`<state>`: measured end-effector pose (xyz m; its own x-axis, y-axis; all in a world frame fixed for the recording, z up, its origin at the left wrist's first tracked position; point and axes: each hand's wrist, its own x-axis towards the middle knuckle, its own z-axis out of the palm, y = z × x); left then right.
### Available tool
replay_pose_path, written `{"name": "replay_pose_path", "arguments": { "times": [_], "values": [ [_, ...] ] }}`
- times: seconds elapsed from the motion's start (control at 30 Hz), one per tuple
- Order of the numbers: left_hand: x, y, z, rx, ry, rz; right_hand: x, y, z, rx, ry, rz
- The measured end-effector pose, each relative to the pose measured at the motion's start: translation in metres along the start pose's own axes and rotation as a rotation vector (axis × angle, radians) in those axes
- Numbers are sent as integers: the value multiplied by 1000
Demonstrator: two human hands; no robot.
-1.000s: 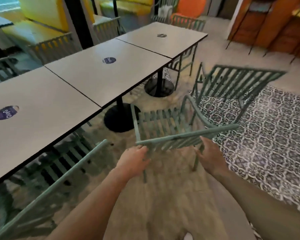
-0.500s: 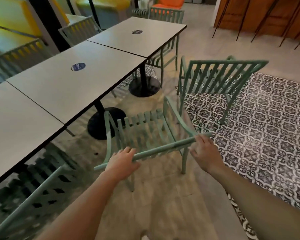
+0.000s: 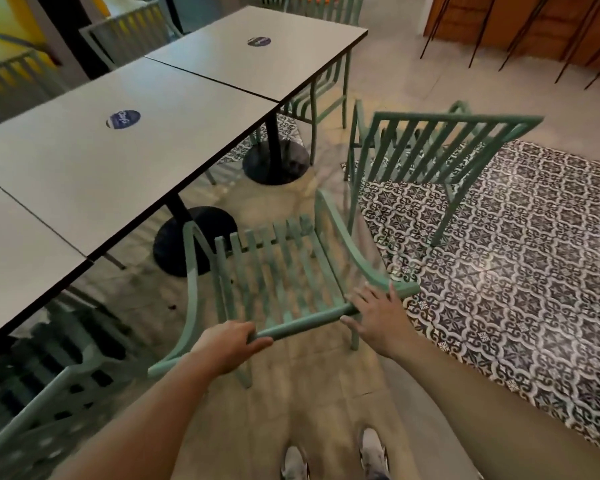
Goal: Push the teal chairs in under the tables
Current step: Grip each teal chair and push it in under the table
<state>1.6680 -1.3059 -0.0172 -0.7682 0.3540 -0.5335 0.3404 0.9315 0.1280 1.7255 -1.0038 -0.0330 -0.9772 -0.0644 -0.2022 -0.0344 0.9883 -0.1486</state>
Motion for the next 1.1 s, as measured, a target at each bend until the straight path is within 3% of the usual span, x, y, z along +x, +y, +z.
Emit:
{"name": "replay_pose_path", "arguments": {
  "times": [0.33,0.57,0.9,1.1],
  "values": [
    [-6,8,4,160,110,-42,8,12,13,-118,127,-61],
    [-15,39,12,91,133,-91,11,40,11,-121,156,-120],
    [-6,124,21,-50,142,-242,33,104,-34,-181,-69,-157],
    [8,173,22,-91,165,-324,54,143,-45,-226,-118,-161]
  ]
}}
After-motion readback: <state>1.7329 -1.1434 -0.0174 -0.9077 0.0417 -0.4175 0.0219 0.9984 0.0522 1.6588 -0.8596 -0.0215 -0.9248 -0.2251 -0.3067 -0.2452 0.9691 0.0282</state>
